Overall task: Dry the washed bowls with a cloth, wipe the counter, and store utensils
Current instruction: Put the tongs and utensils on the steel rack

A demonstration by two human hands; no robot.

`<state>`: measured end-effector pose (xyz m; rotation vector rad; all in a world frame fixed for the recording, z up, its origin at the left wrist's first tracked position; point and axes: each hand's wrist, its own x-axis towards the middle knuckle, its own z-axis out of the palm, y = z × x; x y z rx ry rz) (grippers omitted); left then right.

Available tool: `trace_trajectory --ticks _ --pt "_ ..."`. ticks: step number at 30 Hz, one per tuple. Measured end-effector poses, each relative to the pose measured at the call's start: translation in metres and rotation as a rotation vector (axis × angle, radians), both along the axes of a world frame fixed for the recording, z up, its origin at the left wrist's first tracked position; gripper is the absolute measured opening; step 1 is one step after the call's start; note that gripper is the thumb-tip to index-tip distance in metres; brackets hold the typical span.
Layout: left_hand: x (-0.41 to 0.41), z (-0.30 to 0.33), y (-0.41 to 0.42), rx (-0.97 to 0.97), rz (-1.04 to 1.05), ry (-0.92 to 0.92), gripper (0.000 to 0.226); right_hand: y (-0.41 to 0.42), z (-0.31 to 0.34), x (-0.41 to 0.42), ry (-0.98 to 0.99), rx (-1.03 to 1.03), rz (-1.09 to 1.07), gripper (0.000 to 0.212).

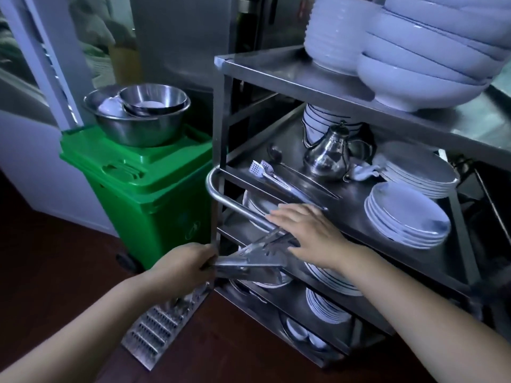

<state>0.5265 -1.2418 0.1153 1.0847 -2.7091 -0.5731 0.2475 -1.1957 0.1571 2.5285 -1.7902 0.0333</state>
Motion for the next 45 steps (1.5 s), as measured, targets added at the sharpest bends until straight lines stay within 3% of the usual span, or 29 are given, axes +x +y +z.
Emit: trace_trajectory --ticks 6,11,16,21,25,28,31,33,35,37,39,42,45 --pt "0.002 0.019 -0.057 -0.015 -0.107 0.053 0.012 -0.061 0.015 0.012 0.181 0.129 0.002 0.073" --pt "-0.001 0.028 -0.105 -0.003 -0.243 0.106 0.018 -0.088 0.034 0.019 0.311 0.097 -0.073 0.026" --pt "0.000 0.040 -0.156 0.108 -0.373 0.156 0.018 -0.107 0.043 0.023 0.342 0.111 -0.147 0.012" --pt "-0.006 0.053 -0.204 0.314 -0.487 0.121 0.017 -0.124 0.045 0.023 0.349 0.155 -0.257 0.016" --pt "-0.019 0.061 -0.229 0.700 -0.543 0.128 0.014 -0.123 0.050 0.017 0.147 0.177 -0.349 0.032" --pt "-0.029 0.063 -0.237 0.859 -0.563 0.168 0.005 -0.121 0.060 0.013 0.082 0.192 -0.366 0.017" --pt "-0.043 0.067 -0.240 0.930 -0.552 0.214 0.019 -0.118 0.063 0.004 0.080 0.165 -0.424 0.036" --pt "-0.052 0.068 -0.240 0.952 -0.524 0.260 0.028 -0.113 0.064 -0.003 0.099 0.150 -0.397 0.038" --pt "-0.060 0.068 -0.239 0.958 -0.464 0.272 0.033 -0.107 0.065 -0.012 0.076 0.133 -0.350 0.020" --pt "-0.068 0.067 -0.238 0.923 -0.409 0.257 0.025 -0.098 0.065 -0.023 0.066 0.098 -0.347 0.029" --pt "-0.075 0.069 -0.236 0.866 -0.380 0.269 0.015 -0.089 0.064 -0.038 0.102 0.075 -0.354 0.030" --pt "-0.085 0.073 -0.234 0.771 -0.303 0.335 0.018 -0.077 0.060 -0.062 0.103 0.072 -0.385 0.030" --pt "-0.092 0.073 -0.236 0.550 -0.260 0.367 0.018 -0.068 0.056 -0.083 0.120 0.051 -0.394 0.029"
